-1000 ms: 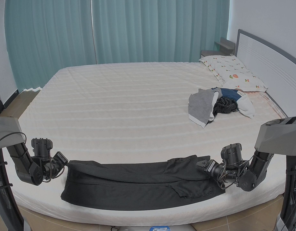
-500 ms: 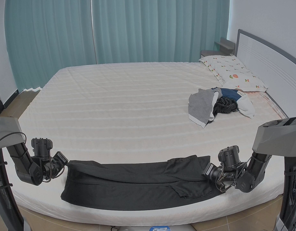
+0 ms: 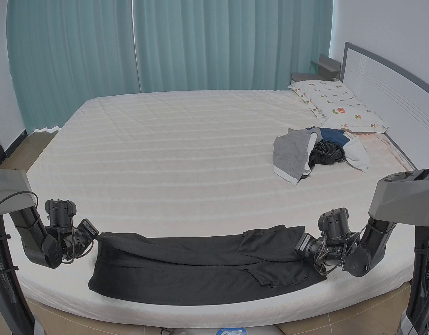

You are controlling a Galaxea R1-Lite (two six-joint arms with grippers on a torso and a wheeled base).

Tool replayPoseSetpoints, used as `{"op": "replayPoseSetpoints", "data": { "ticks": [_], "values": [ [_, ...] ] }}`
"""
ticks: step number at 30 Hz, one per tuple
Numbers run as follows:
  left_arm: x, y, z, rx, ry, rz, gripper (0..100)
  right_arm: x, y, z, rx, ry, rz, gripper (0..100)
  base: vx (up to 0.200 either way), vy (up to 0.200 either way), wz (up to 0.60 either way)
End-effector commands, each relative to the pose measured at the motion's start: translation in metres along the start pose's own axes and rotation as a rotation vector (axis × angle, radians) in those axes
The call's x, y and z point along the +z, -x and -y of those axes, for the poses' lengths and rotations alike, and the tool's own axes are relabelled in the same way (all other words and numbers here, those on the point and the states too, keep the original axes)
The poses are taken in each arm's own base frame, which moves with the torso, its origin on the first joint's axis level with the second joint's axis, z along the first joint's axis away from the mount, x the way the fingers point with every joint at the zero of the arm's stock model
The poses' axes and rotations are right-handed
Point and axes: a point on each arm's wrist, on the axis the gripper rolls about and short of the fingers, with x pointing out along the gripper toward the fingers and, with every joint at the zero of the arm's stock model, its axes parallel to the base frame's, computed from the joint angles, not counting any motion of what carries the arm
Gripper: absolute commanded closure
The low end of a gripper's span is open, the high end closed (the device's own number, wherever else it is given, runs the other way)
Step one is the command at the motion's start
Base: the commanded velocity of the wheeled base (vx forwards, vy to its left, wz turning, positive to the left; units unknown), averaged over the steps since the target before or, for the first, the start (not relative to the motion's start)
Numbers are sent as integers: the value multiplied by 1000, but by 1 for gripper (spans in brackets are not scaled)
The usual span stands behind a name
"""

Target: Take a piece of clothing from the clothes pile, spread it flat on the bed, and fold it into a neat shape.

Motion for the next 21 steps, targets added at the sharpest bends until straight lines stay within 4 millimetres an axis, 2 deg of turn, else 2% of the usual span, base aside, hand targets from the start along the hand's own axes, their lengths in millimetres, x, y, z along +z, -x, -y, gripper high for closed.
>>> {"op": "replayPoseSetpoints", "data": {
  "ticks": [1, 2, 3, 7, 8, 11, 14, 20, 21],
  "values": [
    [4, -2, 4, -16, 20, 14, 100, 19, -1, -5, 45, -26, 70, 100, 0, 0, 0],
    [6, -3, 6, -25, 31, 22, 100, 25, -2, -6, 56, -37, 96, 100, 0, 0, 0],
    [14, -5, 13, -55, 75, 57, 100, 40, -3, -10, 101, -59, 164, 100, 0, 0, 0],
    [36, -1, 29, -173, 238, 166, 100, 69, 1, -19, 253, -94, 399, 100, 0, 0, 0],
    [39, 0, 30, -193, 255, 180, 100, 70, 2, -21, 285, -92, 428, 100, 0, 0, 0],
    [37, 2, 25, -215, 266, 196, 100, 60, -2, -16, 286, -80, 422, 100, 0, 0, 0],
    [23, 1, 9, -162, 176, 166, 100, 48, -7, -7, 245, -56, 379, 100, 0, 0, 0],
    [2, 2, -11, -90, 9, 112, 100, 39, 3, 4, 203, -38, 335, 100, 0, 0, 0],
    [-6, 3, -19, -77, -44, 88, 100, 32, 6, 10, 173, -17, 309, 100, 0, 0, 0]
  ]
}}
